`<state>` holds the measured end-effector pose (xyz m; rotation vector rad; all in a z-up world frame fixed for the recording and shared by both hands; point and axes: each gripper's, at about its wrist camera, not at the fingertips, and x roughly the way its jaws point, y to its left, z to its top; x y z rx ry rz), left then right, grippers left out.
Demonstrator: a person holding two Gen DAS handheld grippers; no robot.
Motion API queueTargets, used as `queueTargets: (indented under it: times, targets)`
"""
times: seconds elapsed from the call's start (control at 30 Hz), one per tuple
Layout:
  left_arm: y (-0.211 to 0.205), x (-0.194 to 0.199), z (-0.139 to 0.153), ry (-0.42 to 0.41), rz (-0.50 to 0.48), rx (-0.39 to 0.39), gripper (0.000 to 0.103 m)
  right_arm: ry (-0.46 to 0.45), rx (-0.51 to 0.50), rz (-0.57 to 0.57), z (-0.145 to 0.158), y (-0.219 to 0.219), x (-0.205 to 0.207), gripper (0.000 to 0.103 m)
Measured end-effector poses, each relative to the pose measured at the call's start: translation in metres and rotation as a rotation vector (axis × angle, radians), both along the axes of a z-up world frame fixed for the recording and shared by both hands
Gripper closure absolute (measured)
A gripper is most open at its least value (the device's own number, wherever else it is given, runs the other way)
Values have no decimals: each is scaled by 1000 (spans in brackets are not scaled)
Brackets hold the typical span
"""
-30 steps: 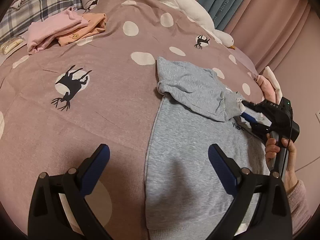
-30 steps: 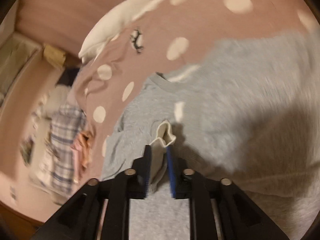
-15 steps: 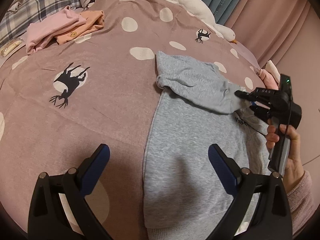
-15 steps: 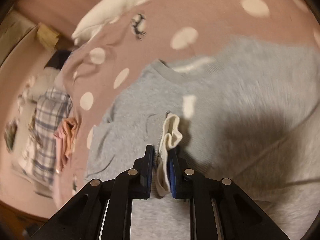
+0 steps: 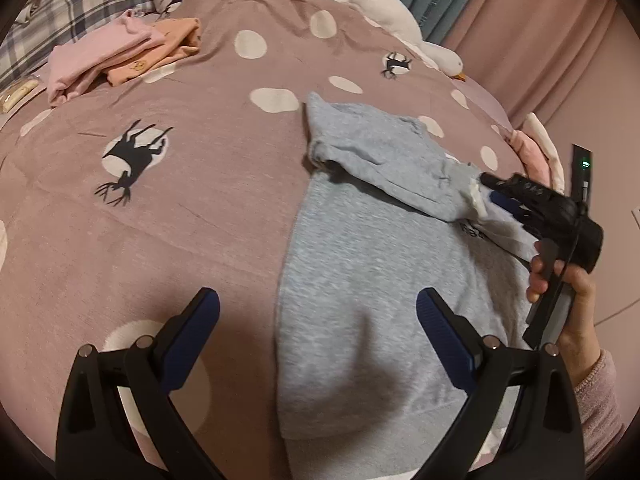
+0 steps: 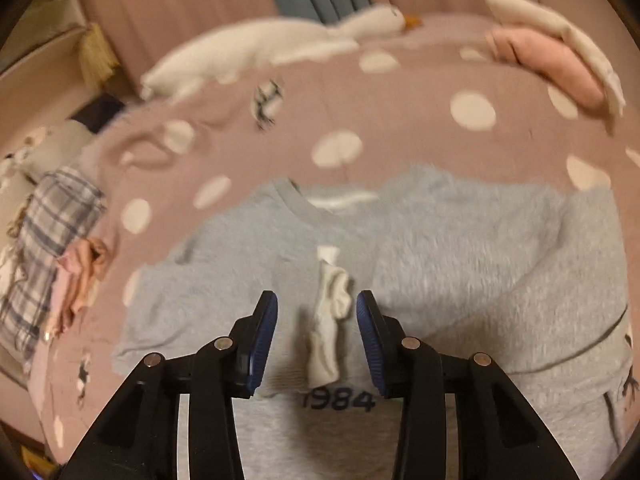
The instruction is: Fold small clothes
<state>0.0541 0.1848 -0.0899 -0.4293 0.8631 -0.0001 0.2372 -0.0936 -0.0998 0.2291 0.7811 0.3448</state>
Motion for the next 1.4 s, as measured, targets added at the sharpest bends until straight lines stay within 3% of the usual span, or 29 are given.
queueTargets:
  times: [0.13,0.33,0.53,0.63,0.77,1.0,1.27,1.4]
  targets:
    - [-9,-5,4,1,-28,-5,4,141,-178,59,-35,16,14,62]
    - [-13,-16,5,18,-47,23,4,148,-89,77,-20,-13,-13,61]
    - [-10,-27,-7,55,-23,-33,4,74,-108,83,-1,-58,-84,38]
    - [-9,-32,-11,68,-22,-65,4,88,-101,28,-1,-86,-107,37]
    - [-10,-39,-16,80,-27,-104,4,155,-13,-100,-10,-136,-125,35]
    - [-6,-51,-25,94,-27,-204,3,273,212,-179,-42,-183,-151,33]
    - [-2,-53,-26,83,-28,-266,1,338,364,-105,-57,-177,-159,33]
    - [-7,-46,-27,77,-46,-253,1,340,334,-54,-58,-152,-155,31]
